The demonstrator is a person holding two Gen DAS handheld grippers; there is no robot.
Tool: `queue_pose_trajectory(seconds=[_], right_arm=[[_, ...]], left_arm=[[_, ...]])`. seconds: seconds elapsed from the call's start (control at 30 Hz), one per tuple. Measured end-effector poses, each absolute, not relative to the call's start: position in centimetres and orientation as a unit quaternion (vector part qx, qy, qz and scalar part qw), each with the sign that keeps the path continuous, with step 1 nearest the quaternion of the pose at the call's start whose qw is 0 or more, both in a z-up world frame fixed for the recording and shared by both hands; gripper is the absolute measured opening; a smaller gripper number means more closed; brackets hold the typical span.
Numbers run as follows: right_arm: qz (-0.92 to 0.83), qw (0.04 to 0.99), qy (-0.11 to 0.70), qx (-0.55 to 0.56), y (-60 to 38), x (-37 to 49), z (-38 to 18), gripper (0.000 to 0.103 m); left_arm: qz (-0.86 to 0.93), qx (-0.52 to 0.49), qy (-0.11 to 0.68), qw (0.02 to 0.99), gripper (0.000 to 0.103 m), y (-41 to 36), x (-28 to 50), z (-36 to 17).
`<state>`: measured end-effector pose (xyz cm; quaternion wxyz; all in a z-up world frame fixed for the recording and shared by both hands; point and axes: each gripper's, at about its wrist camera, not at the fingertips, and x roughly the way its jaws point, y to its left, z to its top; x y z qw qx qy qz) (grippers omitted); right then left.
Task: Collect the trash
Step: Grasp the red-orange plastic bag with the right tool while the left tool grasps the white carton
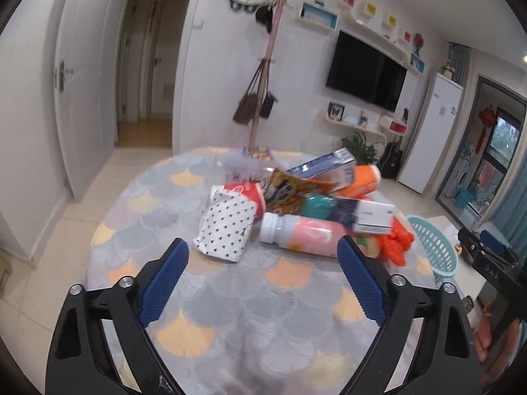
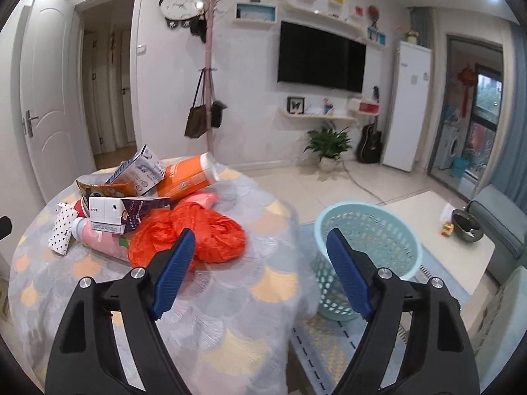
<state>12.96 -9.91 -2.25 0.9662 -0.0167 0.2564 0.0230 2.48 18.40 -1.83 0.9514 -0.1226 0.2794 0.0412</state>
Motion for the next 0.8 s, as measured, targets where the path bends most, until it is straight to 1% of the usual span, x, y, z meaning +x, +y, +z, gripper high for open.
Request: queue_pose_trajectory(seconds=[0.1,0.17,0.23,0.33,0.47,0.57,0.67,0.8], right_arm=[[0.036,0.965,0.257,-0.025,-8.9,13.9,-2.2,0.077],[0.042,0.965,0.256,-0.033,-8.2,14.8,-2.3,0.068],[0.054,0.962,0.263,-0.037,-7.7,16.0,-2.6,0.063],[0.119,0.95,0.288,-0.029,-7.2,18.7,-3.5,0.063],[0.149,0.931,0.332,-0.014,-7.2,21.9,-4.8,0.064],[0.17,0.916,0.363,0.001,-7.0,23.8,-5.8,0.068],[0.185,0.906,0.381,0.003,-6.5,24.7,-6.6,0.068],[0.189,0.891,0.412,0.01,-6.1,26.0,-8.0,0.068]], left_arm=[[0.015,-0.142,0.291,0.946,0.082,18.9,3.9,-1.8],[-0.002,-0.141,0.294,0.945,0.082,18.2,4.9,-1.4],[-0.03,-0.139,0.302,0.943,0.082,16.7,6.2,-1.0],[-0.076,-0.155,0.325,0.93,0.083,14.4,8.8,-0.7],[-0.096,-0.151,0.354,0.918,0.084,11.7,12.3,-1.0],[-0.104,-0.149,0.381,0.906,0.084,10.1,14.7,-1.9],[-0.103,-0.151,0.418,0.89,0.084,8.9,17.6,-3.0],[-0.087,-0.131,0.453,0.878,0.081,7.9,19.4,-4.7]])
